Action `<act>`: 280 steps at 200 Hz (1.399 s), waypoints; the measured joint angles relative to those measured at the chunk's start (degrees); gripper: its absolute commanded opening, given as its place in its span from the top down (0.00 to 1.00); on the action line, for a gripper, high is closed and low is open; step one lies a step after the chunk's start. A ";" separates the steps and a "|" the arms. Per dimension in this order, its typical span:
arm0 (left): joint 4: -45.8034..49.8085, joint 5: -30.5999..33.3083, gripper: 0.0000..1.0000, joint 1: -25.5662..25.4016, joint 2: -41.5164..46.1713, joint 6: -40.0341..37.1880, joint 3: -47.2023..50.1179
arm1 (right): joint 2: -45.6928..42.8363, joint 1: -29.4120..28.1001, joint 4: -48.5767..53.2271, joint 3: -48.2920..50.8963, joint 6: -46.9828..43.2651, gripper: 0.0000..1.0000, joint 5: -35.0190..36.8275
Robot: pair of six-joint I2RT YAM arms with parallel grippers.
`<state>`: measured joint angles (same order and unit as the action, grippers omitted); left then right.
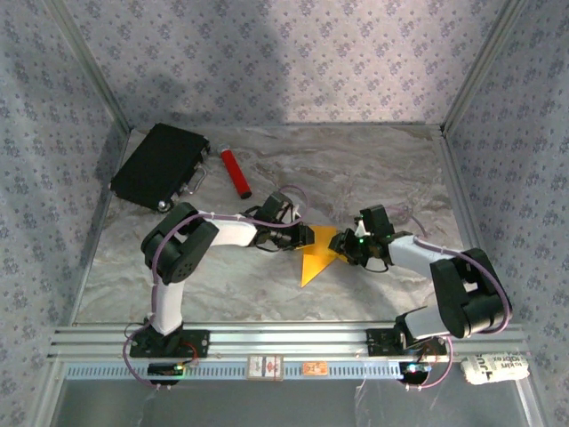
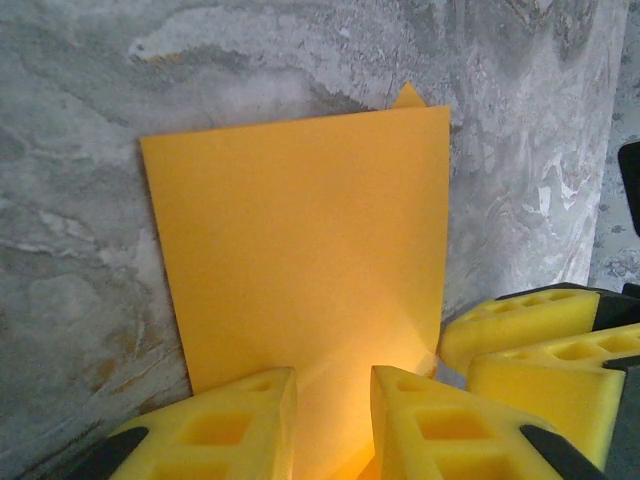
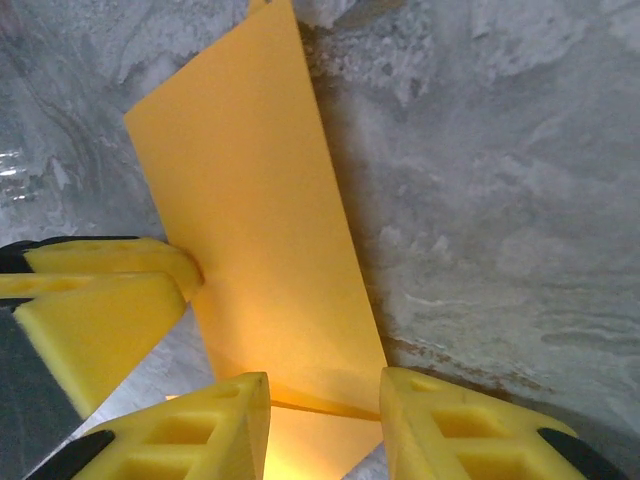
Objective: Fold a paper plane with a square sheet of paper (pick it up from the middle)
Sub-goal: Fold the wing for the fifth time at the center of the table.
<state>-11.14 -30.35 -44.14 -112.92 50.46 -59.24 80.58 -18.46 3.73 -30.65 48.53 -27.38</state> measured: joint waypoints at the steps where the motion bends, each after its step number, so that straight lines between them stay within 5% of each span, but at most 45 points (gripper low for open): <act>1: -0.07 -0.04 0.74 0.00 0.00 0.00 0.02 | 0.00 0.00 0.02 0.00 -0.02 0.63 0.07; 280: 2.12 1.84 0.86 0.28 0.02 -0.04 0.02 | -2.14 0.55 -0.42 0.94 1.33 0.62 0.66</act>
<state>-9.02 -28.51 -43.86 -112.90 50.41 -59.22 78.43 -17.91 3.31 -29.71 49.87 -26.72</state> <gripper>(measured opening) 0.143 0.382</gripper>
